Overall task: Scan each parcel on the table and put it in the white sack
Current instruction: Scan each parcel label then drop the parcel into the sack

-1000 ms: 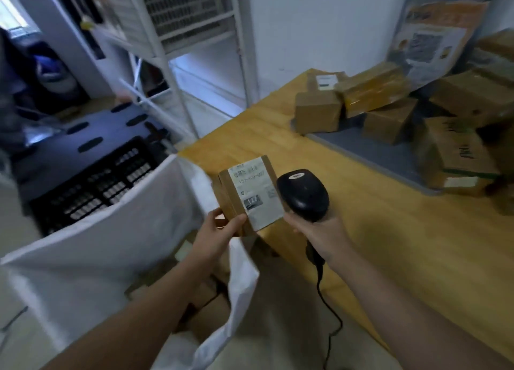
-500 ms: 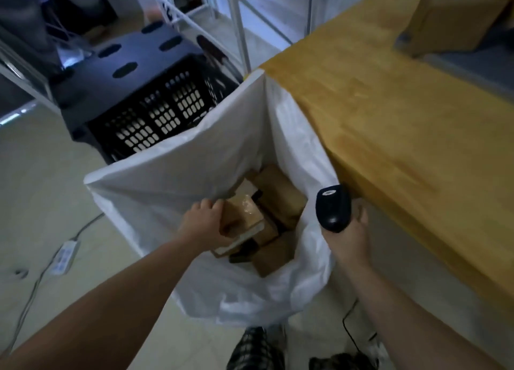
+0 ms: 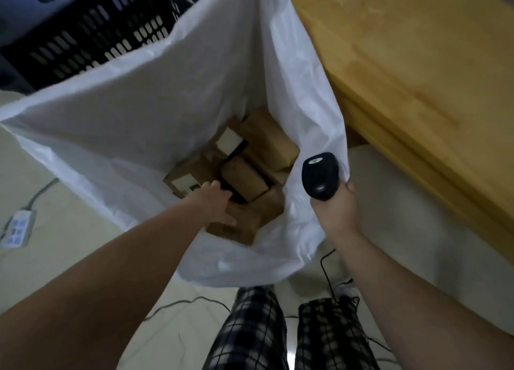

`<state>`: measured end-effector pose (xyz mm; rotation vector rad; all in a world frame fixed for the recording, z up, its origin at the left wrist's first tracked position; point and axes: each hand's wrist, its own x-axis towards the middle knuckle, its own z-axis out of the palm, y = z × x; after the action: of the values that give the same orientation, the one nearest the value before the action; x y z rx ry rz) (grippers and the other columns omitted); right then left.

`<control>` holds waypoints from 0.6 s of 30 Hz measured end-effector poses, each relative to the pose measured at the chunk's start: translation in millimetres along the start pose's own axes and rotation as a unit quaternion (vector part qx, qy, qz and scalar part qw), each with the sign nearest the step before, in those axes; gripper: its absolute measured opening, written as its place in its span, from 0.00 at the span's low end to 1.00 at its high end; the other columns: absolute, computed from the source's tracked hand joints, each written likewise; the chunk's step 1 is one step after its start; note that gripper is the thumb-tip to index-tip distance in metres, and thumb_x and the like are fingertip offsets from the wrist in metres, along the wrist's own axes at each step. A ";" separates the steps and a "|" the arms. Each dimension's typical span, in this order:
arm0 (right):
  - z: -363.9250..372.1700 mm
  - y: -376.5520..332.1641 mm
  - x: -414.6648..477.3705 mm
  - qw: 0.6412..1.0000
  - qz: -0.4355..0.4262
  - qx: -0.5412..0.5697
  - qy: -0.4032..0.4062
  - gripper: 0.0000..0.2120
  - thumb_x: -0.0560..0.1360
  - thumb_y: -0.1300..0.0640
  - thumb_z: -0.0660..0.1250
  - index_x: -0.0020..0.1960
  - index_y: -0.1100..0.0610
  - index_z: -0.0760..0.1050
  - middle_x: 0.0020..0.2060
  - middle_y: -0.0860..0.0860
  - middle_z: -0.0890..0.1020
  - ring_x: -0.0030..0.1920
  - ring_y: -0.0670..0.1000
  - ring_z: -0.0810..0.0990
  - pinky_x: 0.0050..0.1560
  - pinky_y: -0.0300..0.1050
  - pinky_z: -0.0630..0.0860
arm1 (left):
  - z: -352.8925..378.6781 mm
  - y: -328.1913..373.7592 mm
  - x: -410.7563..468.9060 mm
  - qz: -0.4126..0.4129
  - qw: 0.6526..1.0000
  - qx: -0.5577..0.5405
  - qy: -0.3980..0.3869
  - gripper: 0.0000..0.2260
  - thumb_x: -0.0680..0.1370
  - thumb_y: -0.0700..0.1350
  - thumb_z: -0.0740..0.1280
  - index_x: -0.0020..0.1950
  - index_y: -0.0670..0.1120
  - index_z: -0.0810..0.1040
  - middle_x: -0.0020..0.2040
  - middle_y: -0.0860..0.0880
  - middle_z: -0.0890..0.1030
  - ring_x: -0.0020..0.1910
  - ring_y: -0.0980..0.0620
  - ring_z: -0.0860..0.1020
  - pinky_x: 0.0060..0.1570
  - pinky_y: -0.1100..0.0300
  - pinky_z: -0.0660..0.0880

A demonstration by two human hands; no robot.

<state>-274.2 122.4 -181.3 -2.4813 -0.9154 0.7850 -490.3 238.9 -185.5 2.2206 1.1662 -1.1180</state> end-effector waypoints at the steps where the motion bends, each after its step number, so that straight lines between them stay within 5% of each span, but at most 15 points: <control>1: -1.2 -0.4 0.3 1.000 -0.009 0.000 0.005 0.22 0.73 0.60 0.67 0.66 0.57 0.71 0.61 0.57 0.74 0.46 0.60 0.79 0.46 0.50 0.77 | -0.5 3.0 1.5 0.004 1.000 -0.013 0.015 0.34 0.77 0.63 0.63 0.77 0.48 0.60 0.70 0.41 0.64 0.69 0.40 0.64 0.65 0.48 0.69; 5: -16.6 -4.3 1.8 0.998 -0.027 -0.045 -0.022 0.20 0.75 0.61 0.63 0.66 0.57 0.69 0.48 0.58 0.79 0.46 0.60 0.78 0.45 0.49 0.75 | -15.1 19.0 0.6 0.024 0.993 -0.060 0.098 0.26 0.80 0.57 0.60 0.74 0.46 0.64 0.69 0.42 0.66 0.68 0.42 0.64 0.64 0.48 0.69; 8: -46.2 -17.7 5.4 0.999 -0.045 0.010 0.003 0.05 0.74 0.63 0.64 0.42 0.56 0.71 0.34 0.51 0.75 0.38 0.54 0.76 0.38 0.43 0.70 | -36.4 27.0 -4.4 0.042 0.984 -0.093 0.148 0.22 0.81 0.54 0.61 0.72 0.45 0.67 0.68 0.44 0.68 0.67 0.43 0.66 0.63 0.49 0.70; 10: -65.2 -31.3 3.5 0.991 -0.068 0.098 0.058 0.17 0.72 0.67 0.65 0.34 0.50 0.64 0.28 0.46 0.70 0.31 0.43 0.73 0.31 0.36 0.66 | -55.0 30.3 -7.6 0.052 0.974 -0.119 0.185 0.20 0.80 0.53 0.61 0.69 0.45 0.71 0.66 0.44 0.70 0.65 0.43 0.68 0.62 0.49 0.70; 12: -83.7 -42.0 0.4 0.982 -0.077 0.145 0.098 0.19 0.72 0.70 0.66 0.34 0.50 0.64 0.27 0.44 0.69 0.29 0.40 0.73 0.29 0.30 0.65 | -75.7 34.4 -14.7 0.064 0.967 -0.135 0.205 0.19 0.81 0.52 0.61 0.68 0.45 0.71 0.65 0.44 0.71 0.64 0.43 0.69 0.62 0.49 0.70; 15: -105.3 -40.1 0.8 0.996 -0.071 0.042 0.039 0.14 0.72 0.69 0.65 0.39 0.53 0.65 0.30 0.45 0.69 0.38 0.52 0.76 0.36 0.41 0.68 | -101.9 44.2 -34.3 0.076 0.965 -0.135 0.212 0.20 0.80 0.53 0.61 0.69 0.44 0.71 0.64 0.43 0.71 0.63 0.42 0.70 0.61 0.51 0.70; 18: -134.3 -39.0 3.4 0.995 -0.053 0.067 0.056 0.17 0.70 0.69 0.66 0.34 0.51 0.62 0.30 0.48 0.70 0.34 0.52 0.71 0.30 0.40 0.61 | -123.6 55.5 -50.2 0.093 0.960 -0.128 0.231 0.19 0.81 0.54 0.61 0.67 0.44 0.72 0.62 0.43 0.72 0.61 0.43 0.71 0.59 0.51 0.71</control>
<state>-207.5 132.0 -58.7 -2.3156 -0.9155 0.6446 -403.7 261.3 -72.0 2.3826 1.1617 -0.3539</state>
